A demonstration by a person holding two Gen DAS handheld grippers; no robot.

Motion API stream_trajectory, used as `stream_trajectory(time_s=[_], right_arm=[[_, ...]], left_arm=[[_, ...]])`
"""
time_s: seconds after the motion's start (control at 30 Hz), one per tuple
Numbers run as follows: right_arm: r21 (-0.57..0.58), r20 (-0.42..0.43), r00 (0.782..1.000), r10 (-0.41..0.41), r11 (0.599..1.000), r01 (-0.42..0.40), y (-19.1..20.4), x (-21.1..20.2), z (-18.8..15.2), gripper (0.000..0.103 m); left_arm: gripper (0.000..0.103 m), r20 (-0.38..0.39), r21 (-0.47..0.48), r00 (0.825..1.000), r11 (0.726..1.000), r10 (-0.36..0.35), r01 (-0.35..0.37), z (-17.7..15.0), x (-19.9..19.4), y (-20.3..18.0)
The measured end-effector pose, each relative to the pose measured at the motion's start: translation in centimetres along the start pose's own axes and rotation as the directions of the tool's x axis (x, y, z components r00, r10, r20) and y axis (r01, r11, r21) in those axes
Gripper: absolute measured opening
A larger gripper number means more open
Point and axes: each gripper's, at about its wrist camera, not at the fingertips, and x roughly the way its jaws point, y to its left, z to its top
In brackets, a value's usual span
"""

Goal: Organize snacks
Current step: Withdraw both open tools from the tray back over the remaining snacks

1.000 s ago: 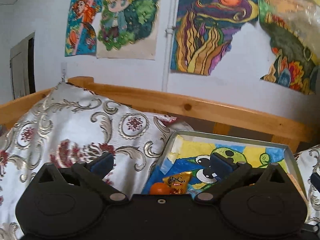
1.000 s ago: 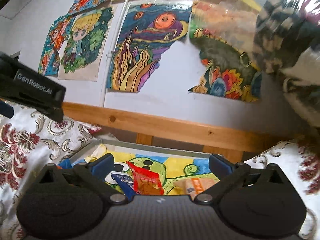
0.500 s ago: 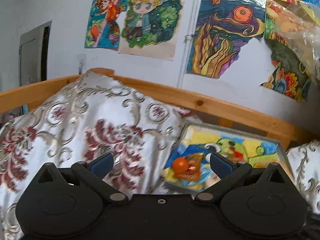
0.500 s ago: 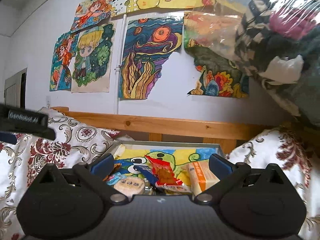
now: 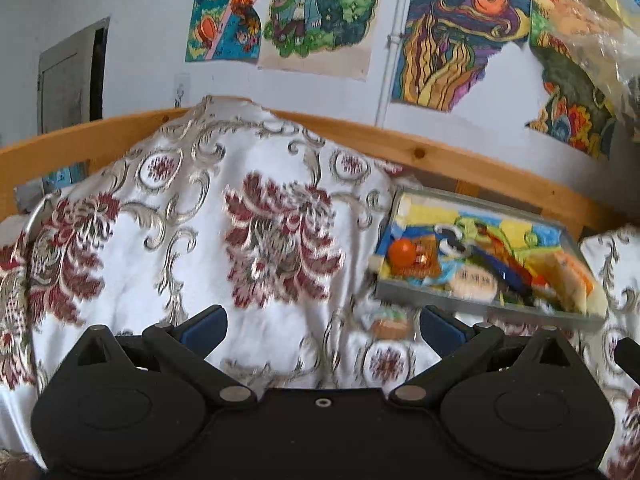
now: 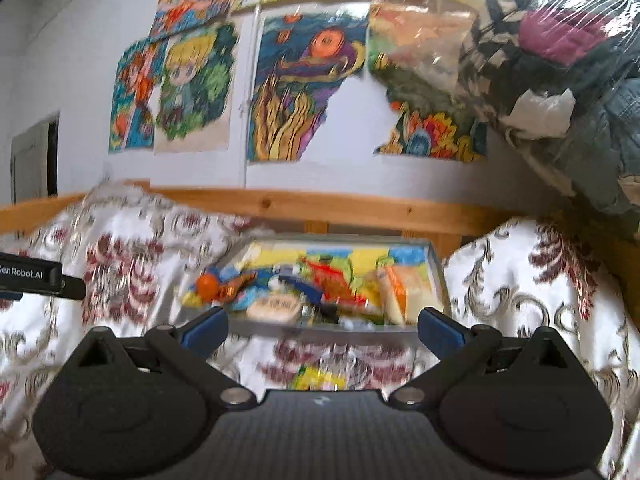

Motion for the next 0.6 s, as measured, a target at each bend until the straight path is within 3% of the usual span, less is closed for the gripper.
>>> stream_trajectory(time_s=[0.3, 0.6], right_arm=[[-0.058, -0.184, 0.982, 0.037, 0.997, -0.048, 2.8, 0.1, -2.6, 0.103], [0.02, -0.387, 0.922, 0.032, 0.999, -0.026, 2.6, 2.9, -5.1, 0.103]], left_arm=[[0.102, -0.065, 0.098, 0.997, 0.994, -0.037, 0.043, -4.2, -0.1, 1.3], [0.102, -0.106, 0.17, 0.994, 0.984, -0.04, 0.058, -6.5, 0.6, 2.2]])
